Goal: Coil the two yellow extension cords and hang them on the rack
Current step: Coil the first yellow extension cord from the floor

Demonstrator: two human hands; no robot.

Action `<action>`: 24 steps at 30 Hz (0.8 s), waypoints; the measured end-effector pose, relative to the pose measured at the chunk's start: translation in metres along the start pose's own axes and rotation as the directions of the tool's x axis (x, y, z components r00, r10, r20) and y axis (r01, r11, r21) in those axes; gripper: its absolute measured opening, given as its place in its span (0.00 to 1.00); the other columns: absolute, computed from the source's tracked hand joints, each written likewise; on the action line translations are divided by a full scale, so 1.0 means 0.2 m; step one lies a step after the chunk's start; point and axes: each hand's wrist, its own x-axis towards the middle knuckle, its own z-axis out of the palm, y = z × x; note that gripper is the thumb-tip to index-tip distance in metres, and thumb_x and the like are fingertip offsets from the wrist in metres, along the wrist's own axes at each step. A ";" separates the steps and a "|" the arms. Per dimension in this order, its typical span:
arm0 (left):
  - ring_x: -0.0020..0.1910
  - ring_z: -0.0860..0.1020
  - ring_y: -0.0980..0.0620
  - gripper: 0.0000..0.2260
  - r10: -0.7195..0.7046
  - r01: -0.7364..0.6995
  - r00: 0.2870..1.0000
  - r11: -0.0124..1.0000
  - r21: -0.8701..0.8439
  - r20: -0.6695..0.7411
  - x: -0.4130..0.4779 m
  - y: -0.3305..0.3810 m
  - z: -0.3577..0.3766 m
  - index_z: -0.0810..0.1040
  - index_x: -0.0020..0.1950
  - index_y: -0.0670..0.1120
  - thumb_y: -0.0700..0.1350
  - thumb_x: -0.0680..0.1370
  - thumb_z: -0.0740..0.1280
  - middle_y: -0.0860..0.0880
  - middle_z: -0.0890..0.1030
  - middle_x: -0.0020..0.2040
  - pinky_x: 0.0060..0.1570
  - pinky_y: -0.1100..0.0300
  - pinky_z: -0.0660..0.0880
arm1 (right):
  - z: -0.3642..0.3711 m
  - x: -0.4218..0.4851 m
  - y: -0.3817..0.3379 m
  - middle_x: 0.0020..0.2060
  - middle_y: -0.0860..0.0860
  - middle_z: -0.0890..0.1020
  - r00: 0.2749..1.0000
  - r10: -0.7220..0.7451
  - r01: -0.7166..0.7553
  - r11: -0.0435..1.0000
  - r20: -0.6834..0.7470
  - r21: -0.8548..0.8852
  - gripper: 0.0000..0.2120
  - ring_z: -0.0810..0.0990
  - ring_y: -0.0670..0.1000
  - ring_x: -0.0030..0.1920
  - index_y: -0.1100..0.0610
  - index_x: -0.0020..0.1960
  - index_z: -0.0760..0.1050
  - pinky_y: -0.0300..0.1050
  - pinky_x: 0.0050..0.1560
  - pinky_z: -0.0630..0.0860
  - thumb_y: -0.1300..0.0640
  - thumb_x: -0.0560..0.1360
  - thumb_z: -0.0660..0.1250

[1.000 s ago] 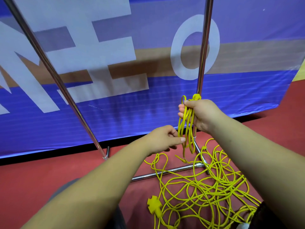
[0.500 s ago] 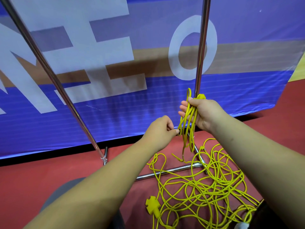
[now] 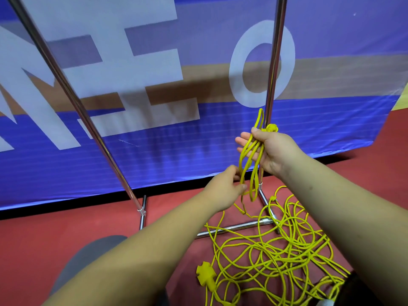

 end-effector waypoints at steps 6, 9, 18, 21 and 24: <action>0.42 0.78 0.54 0.14 -0.021 0.025 0.981 1.000 -0.016 0.195 0.02 -0.05 -0.10 0.80 0.56 0.46 0.54 0.78 0.75 0.50 0.84 0.46 0.49 0.54 0.76 | -0.02 0.00 0.01 0.45 0.58 0.89 0.999 0.024 -0.024 1.000 -0.029 -0.007 0.05 0.90 0.58 0.48 0.64 0.57 0.76 0.54 0.40 0.87 0.62 0.86 0.65; 0.43 0.82 0.52 0.18 -0.048 0.071 0.963 0.994 -0.079 0.264 0.02 -0.06 -0.14 0.77 0.57 0.37 0.51 0.80 0.74 0.41 0.86 0.51 0.47 0.54 0.74 | -0.02 -0.01 0.00 0.45 0.56 0.90 1.000 0.012 -0.013 0.999 -0.023 -0.050 0.06 0.90 0.55 0.47 0.63 0.59 0.77 0.51 0.39 0.87 0.60 0.86 0.66; 0.47 0.86 0.50 0.07 -0.071 0.099 0.979 0.985 -0.145 0.189 0.01 -0.08 -0.29 0.78 0.50 0.45 0.47 0.83 0.70 0.45 0.88 0.51 0.46 0.53 0.80 | -0.04 -0.01 -0.04 0.50 0.55 0.90 0.997 -0.055 0.051 0.996 -0.057 -0.070 0.14 0.90 0.54 0.49 0.63 0.67 0.77 0.47 0.39 0.86 0.58 0.84 0.69; 0.41 0.84 0.55 0.08 -0.023 0.024 0.997 0.999 -0.024 0.070 0.01 -0.07 -0.25 0.76 0.51 0.43 0.47 0.84 0.68 0.48 0.88 0.48 0.44 0.56 0.77 | -0.03 -0.01 -0.04 0.49 0.55 0.90 0.998 -0.034 0.032 0.999 -0.056 -0.033 0.09 0.90 0.53 0.48 0.61 0.63 0.78 0.47 0.39 0.86 0.58 0.85 0.68; 0.44 0.87 0.45 0.07 -0.004 0.015 0.997 0.988 -0.152 0.075 0.00 -0.03 -0.24 0.74 0.52 0.45 0.47 0.86 0.63 0.46 0.84 0.44 0.44 0.55 0.76 | -0.02 -0.01 -0.06 0.49 0.53 0.90 0.998 -0.040 0.040 0.999 -0.047 -0.008 0.07 0.90 0.52 0.47 0.60 0.57 0.78 0.45 0.38 0.85 0.56 0.85 0.67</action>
